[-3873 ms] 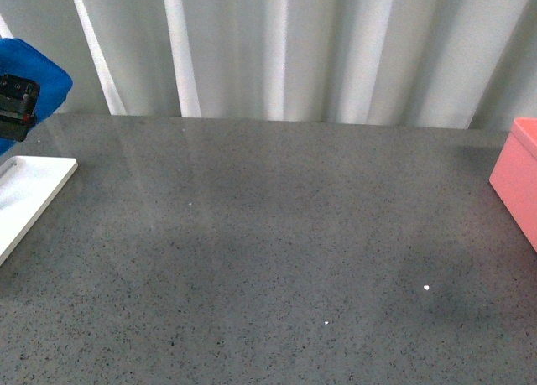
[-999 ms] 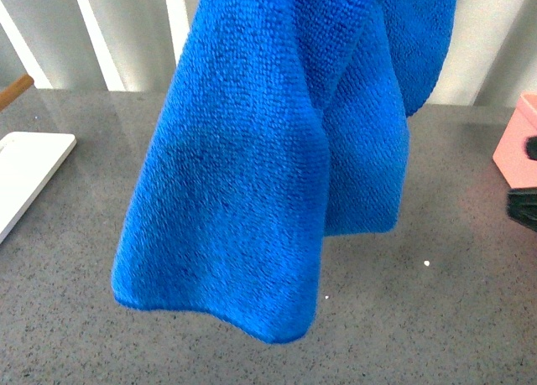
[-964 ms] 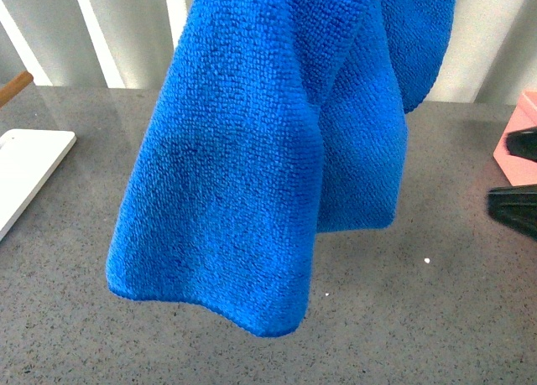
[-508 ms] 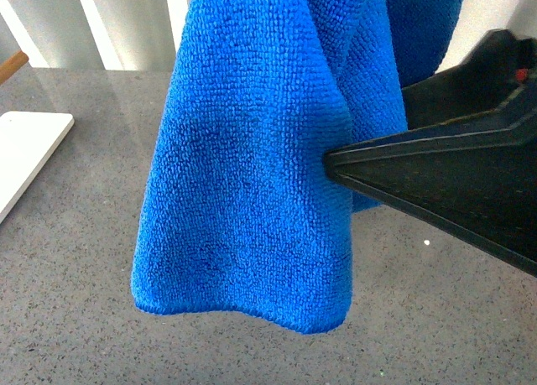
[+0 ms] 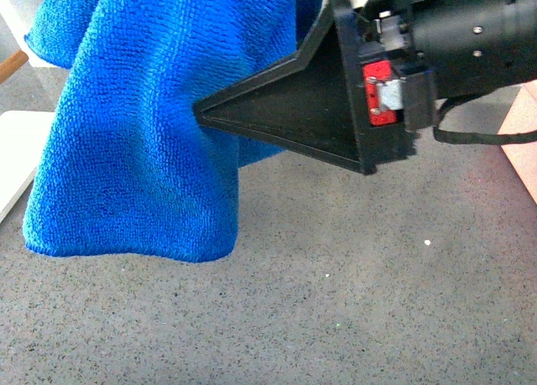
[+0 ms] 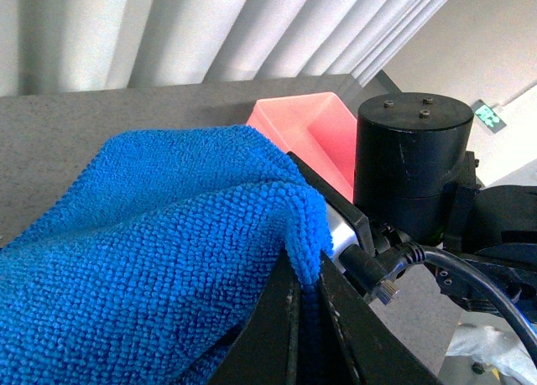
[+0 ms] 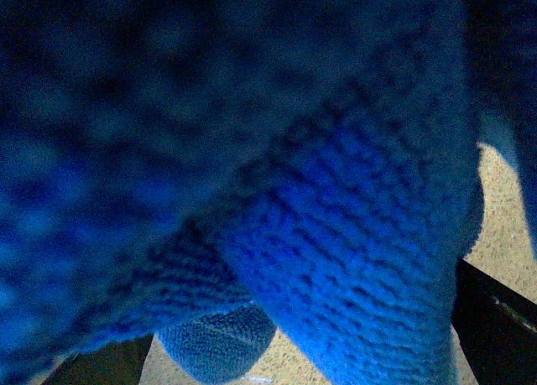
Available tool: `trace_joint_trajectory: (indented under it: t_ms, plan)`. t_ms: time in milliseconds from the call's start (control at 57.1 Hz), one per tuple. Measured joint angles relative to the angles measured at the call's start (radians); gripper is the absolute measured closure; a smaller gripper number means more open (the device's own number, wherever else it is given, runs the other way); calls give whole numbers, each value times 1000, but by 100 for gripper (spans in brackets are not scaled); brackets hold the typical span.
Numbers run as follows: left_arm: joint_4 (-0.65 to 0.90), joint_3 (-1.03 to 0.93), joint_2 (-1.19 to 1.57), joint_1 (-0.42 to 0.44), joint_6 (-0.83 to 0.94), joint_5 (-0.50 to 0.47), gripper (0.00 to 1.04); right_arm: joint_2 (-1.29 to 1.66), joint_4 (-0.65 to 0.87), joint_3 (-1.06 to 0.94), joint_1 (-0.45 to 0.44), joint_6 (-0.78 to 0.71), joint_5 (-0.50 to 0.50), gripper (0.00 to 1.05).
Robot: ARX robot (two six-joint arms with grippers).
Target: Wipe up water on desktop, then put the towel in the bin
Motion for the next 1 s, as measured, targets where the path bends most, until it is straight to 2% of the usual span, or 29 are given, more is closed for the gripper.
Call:
trace_joint_trajectory:
  t_ms: [123, 210, 403, 456, 526, 648, 999]
  plan:
    - [0, 0, 0, 8, 1, -16, 102, 33, -12, 43, 16, -15, 3, 22]
    - [0, 0, 0, 10, 2, -24, 102, 53, -26, 69, 27, -33, 2, 38]
    - [0, 0, 0, 11, 2, -32, 102, 67, -22, 83, 34, -61, 50, 65]
    - [0, 0, 0, 11, 2, -31, 95, 67, -25, 86, 35, -73, 69, 72]
    - [0, 0, 0, 11, 2, -23, 81, 70, -31, 87, 35, -94, 98, 86]
    - [0, 0, 0, 11, 2, -12, 64, 75, -34, 89, 35, -108, 114, 98]
    - [0, 0, 0, 0, 2, 11, 17, 79, -37, 89, 33, -142, 142, 100]
